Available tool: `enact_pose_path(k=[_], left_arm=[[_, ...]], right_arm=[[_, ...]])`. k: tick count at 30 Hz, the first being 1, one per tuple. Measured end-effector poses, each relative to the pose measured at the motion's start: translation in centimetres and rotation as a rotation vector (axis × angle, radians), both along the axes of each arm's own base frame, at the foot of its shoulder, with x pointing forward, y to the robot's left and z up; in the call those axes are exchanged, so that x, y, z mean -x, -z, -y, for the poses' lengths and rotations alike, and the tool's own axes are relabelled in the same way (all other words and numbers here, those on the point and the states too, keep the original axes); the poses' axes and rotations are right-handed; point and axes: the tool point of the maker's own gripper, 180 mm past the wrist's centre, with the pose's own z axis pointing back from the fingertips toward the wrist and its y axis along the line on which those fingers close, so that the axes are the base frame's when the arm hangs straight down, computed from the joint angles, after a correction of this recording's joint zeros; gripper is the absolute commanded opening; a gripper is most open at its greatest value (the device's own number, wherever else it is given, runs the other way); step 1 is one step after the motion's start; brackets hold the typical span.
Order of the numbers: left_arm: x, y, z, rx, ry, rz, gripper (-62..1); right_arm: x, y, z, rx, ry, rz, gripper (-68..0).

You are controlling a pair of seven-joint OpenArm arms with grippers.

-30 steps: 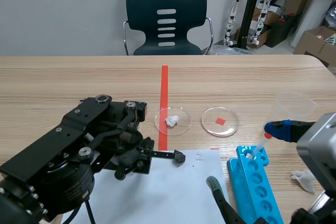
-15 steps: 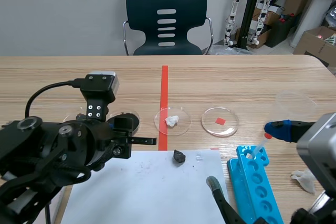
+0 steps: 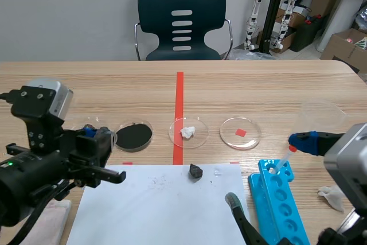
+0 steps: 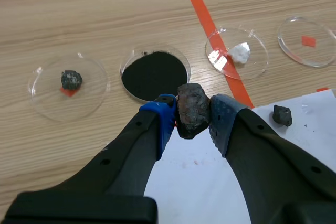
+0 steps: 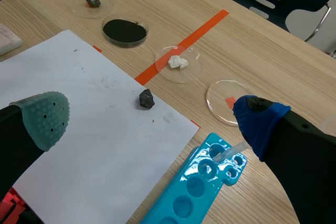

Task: Pick up the middle mineral with the left hand

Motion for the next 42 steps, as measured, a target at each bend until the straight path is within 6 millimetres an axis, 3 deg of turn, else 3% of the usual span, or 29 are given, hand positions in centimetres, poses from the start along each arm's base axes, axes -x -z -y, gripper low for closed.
enact_pose_path(k=[5, 10, 16, 42], left_arm=[[1.7, -2.8, 0.2, 0.013, 0.100, 0.158, -50.5], [3.3, -3.6, 0.1, -0.069, 0.142, 0.247, -50.5], [4.7, -3.1, 0.6, -0.158, 0.208, 0.261, -50.5], [4.6, -2.6, 0.5, -0.170, 0.205, 0.235, -50.5]], right_arm=[[0.0, 0.0, 0.0, 0.000, 0.000, 0.000, 0.4], [0.0, 0.0, 0.0, 0.000, 0.000, 0.000, 0.4], [0.0, 0.0, 0.0, 0.000, 0.000, 0.000, 0.4], [0.0, 0.0, 0.0, 0.000, 0.000, 0.000, 0.4]])
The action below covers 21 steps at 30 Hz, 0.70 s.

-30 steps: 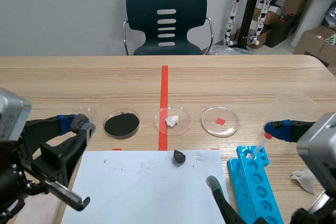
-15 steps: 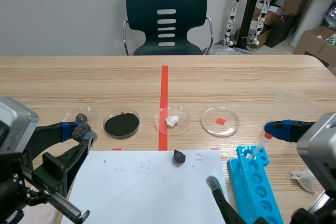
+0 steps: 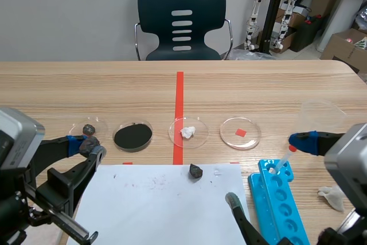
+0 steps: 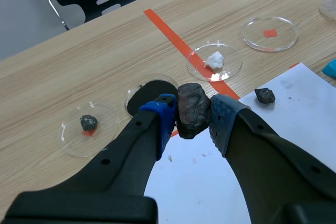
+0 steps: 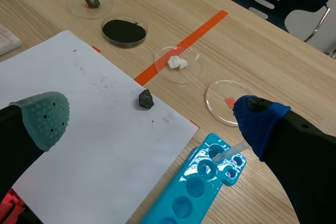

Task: Pick up the middle mineral with the left hand

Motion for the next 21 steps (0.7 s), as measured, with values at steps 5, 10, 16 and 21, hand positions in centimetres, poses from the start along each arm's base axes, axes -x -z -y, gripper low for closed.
enact_pose_path(k=[5, 10, 16, 21], left_arm=[[0.00, 0.00, -0.01, 0.000, 0.000, 0.000, -50.5], [0.00, 0.01, 0.00, 0.000, 0.000, 0.000, -50.5], [0.07, 0.51, -0.14, -0.014, -0.005, -0.026, -50.5], [0.08, 0.58, -0.16, -0.016, -0.006, -0.029, -50.5]], right_arm=[[0.00, 0.00, 0.00, 0.000, 0.000, 0.000, 0.4], [0.00, 0.00, 0.00, 0.000, 0.000, 0.000, 0.4], [0.00, 0.00, 0.00, 0.000, 0.000, 0.000, 0.4], [0.00, 0.00, 0.00, 0.000, 0.000, 0.000, 0.4]])
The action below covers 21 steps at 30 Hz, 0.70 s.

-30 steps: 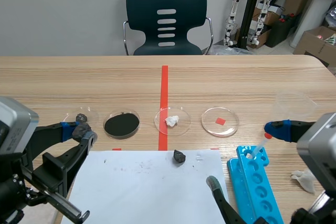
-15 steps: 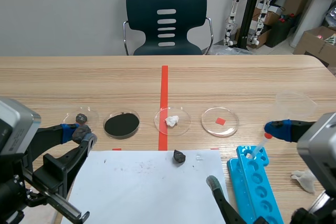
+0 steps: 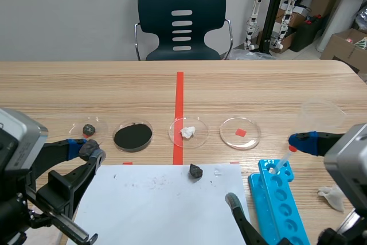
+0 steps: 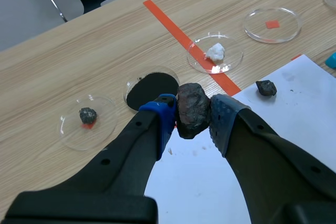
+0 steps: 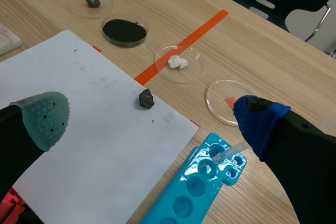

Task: Pick up the middle mineral with the left hand

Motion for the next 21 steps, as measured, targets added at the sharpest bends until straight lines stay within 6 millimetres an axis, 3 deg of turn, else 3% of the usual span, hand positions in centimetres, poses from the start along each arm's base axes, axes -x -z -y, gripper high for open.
enact_pose_path(k=[21], left_arm=[[0.05, 0.30, -0.09, -0.007, -0.004, -0.016, -50.5]], right_arm=[[0.00, 0.00, 0.00, 0.000, 0.000, 0.000, 0.4]])
